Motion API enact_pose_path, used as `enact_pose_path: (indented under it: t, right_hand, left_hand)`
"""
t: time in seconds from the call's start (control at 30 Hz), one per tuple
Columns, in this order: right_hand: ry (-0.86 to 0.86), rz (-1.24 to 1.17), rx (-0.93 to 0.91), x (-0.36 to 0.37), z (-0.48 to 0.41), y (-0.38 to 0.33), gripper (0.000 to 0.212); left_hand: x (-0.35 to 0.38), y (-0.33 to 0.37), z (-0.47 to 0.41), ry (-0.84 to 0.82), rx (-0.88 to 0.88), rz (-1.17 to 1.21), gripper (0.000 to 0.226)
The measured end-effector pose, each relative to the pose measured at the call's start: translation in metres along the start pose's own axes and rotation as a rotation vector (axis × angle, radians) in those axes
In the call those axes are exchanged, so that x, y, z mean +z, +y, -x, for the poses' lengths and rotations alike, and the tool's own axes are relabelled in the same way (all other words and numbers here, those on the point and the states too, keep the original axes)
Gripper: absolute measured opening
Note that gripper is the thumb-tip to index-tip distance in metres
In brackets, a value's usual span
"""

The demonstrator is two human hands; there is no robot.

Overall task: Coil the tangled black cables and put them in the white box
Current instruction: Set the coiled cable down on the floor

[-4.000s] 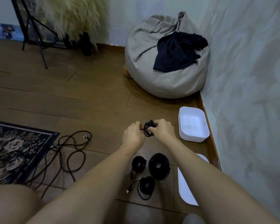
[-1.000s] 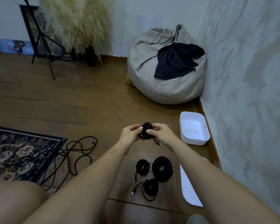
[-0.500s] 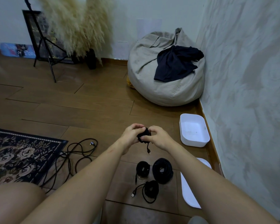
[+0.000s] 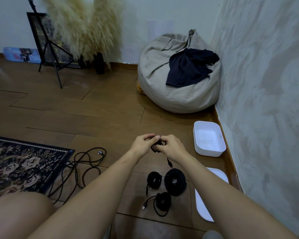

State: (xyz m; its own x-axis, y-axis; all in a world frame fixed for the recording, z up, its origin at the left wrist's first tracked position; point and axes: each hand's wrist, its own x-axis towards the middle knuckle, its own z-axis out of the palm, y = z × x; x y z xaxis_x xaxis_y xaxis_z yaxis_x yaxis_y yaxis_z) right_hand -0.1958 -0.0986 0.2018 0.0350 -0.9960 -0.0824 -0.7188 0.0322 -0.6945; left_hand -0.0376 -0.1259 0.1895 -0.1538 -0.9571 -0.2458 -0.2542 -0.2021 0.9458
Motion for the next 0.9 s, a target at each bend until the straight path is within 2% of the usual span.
enact_pose_path:
  t: [0.17,0.3,0.43,0.57,0.67,0.8,0.9]
  right_hand:
    - [0.111,0.044,0.033,0.008,0.001,-0.005,0.017]
    - [0.135,0.034,0.048,0.01,-0.002,-0.003,0.016]
    - [0.059,-0.064,0.024,0.008,-0.001,-0.002,0.013]
    - [-0.006,-0.191,0.055,0.002,0.002,0.0,0.037]
    - [0.06,-0.293,0.11,0.002,-0.001,0.007,0.033]
    - [0.138,-0.485,0.202,0.002,-0.006,0.017,0.026]
    - [0.108,-0.62,0.291,0.001,-0.009,0.024,0.018]
  left_hand:
    - [0.006,0.014,0.0,0.089,-0.093,0.039,0.082]
    - [0.013,0.018,0.001,0.158,-0.072,-0.04,0.066]
    - [0.011,0.015,0.004,0.176,-0.065,-0.076,0.064]
    - [0.008,0.014,0.009,0.146,-0.003,-0.156,0.064]
    - [0.008,0.014,0.012,0.087,0.027,-0.187,0.07]
    - [0.006,0.015,0.014,0.107,0.065,-0.188,0.064]
    - [0.006,0.016,0.015,0.101,0.1,-0.203,0.06]
